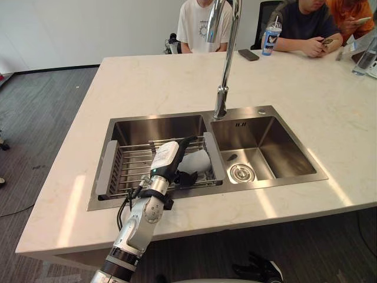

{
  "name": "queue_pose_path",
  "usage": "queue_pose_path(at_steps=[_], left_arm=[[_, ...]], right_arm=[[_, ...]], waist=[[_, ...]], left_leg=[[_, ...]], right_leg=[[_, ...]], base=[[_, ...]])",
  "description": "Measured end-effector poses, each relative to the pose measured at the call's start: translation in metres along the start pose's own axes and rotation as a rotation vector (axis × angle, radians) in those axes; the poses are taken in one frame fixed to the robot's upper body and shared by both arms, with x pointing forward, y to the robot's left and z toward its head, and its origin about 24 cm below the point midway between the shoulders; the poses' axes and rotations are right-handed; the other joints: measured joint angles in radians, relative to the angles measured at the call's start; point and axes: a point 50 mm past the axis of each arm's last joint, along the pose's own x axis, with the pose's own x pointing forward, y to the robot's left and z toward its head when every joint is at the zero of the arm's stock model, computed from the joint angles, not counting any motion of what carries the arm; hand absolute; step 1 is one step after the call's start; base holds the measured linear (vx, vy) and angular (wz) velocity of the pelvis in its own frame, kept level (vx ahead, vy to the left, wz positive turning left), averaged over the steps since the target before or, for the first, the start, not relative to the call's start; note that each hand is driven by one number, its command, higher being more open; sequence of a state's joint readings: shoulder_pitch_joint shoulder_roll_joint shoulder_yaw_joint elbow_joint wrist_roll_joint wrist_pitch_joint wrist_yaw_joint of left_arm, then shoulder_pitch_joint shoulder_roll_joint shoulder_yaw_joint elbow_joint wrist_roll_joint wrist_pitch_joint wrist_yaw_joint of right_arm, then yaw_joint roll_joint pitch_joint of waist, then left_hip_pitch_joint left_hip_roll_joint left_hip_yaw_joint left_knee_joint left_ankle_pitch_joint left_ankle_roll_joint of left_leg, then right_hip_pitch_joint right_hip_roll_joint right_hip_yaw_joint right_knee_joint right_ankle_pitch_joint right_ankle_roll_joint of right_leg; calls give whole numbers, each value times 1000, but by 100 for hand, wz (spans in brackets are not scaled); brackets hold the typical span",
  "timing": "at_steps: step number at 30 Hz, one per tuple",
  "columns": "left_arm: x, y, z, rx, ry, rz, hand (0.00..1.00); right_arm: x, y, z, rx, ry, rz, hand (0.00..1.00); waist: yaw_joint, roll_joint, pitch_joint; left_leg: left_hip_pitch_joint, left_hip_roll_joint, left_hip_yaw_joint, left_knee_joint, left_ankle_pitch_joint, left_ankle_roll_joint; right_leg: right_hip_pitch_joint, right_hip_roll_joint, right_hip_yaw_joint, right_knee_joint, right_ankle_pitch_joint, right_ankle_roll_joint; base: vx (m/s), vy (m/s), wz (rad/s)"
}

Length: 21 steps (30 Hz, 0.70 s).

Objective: Walk over to the sink, pick up the cup, carry it to the dishwasher, place the cup inside the dishwasher, then close the dishwasher door

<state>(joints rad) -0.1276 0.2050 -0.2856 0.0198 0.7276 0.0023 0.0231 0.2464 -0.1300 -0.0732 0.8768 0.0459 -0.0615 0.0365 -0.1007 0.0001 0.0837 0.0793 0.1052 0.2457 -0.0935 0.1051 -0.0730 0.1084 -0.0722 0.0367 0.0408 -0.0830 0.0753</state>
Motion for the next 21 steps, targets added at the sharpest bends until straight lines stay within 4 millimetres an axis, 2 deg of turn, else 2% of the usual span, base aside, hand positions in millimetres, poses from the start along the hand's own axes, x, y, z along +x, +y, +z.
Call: queue_pose_path(at_steps=[6, 10, 14, 21], left_arm=[[16, 3, -2, 73, -16, -78, 90], [28, 3, -5, 115, -4, -144, 90], [33, 3, -11, 128, 33, -183, 90], [47, 16, -20, 169, 79, -207, 90]], right_arm=[[1, 0, 2, -1, -6, 5, 90], [2, 0, 6, -5, -14, 14, 90], [3, 0, 10, -7, -18, 22, 90], [5, 1, 14, -10, -12, 40, 90]], waist=[[-11, 4, 2], [-25, 15, 11], [-37, 22, 18], [-53, 27, 26]], left_leg=[[-1, -1, -1, 0, -1, 0], [-2, -3, -5, 0, -1, 0], [-2, -3, -6, 1, -1, 0], [-5, -3, -9, -1, -1, -1]], right_leg=[[0, -1, -2, -3, 0, 0], [2, -2, -6, -4, 0, 0], [1, -2, -7, -4, 0, 0], [1, -2, -10, -5, 0, 0]], base=[[0, 0, 0], [0, -1, 1], [0, 0, 1], [0, 0, 1]])
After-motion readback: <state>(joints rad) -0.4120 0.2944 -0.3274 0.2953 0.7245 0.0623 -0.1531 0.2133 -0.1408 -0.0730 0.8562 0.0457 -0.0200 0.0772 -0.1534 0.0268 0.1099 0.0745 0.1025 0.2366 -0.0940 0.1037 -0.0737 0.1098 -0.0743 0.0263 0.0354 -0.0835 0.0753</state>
